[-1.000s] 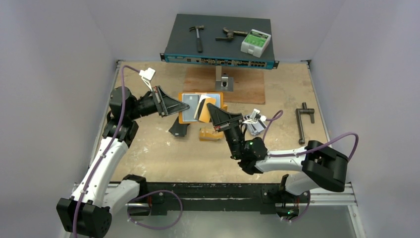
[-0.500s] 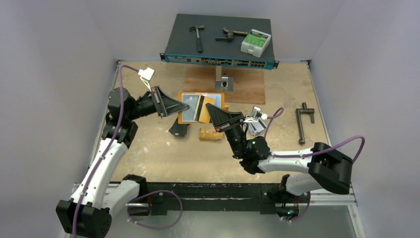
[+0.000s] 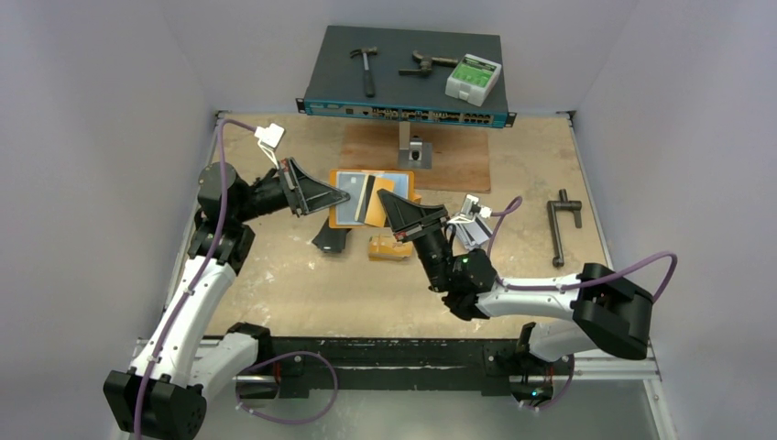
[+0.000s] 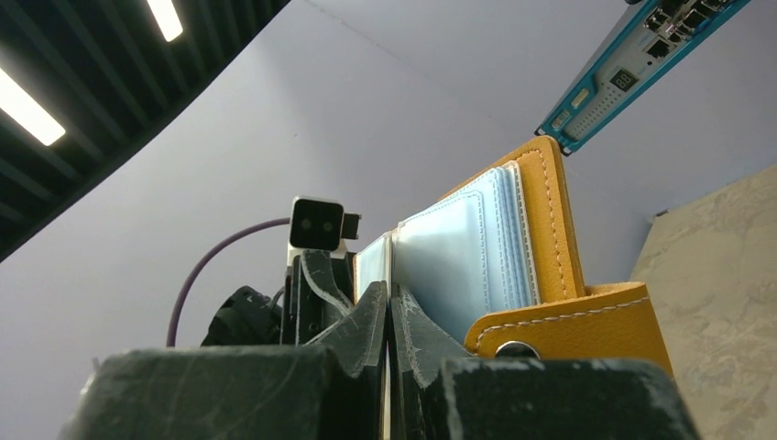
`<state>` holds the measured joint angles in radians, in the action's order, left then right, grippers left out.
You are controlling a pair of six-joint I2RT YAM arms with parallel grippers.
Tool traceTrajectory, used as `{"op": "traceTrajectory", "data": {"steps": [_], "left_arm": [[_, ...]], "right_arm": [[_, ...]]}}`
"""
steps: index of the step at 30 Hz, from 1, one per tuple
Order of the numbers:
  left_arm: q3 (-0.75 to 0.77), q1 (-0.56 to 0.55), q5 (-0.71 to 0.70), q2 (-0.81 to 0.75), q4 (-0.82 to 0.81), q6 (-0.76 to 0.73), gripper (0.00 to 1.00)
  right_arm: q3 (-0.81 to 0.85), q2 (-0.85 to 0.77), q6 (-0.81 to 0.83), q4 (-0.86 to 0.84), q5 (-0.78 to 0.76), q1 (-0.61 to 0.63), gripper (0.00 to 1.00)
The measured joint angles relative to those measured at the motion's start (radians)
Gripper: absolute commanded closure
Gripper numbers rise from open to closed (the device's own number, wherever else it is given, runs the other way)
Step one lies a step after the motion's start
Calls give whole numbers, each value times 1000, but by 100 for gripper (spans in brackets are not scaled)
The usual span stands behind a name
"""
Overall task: Put the credit cards into the card holder
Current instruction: Insert the credit card into the card holder.
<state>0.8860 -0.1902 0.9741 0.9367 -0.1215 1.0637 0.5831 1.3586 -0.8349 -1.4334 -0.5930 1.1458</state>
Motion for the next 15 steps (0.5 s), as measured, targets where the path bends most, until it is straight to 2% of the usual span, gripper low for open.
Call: {"op": "traceTrajectory", "data": {"steps": [15], "left_arm": [[0, 0, 10, -1, -13, 0, 100]], "right_arm": [[13, -26, -14, 78, 45, -2, 100]]}}
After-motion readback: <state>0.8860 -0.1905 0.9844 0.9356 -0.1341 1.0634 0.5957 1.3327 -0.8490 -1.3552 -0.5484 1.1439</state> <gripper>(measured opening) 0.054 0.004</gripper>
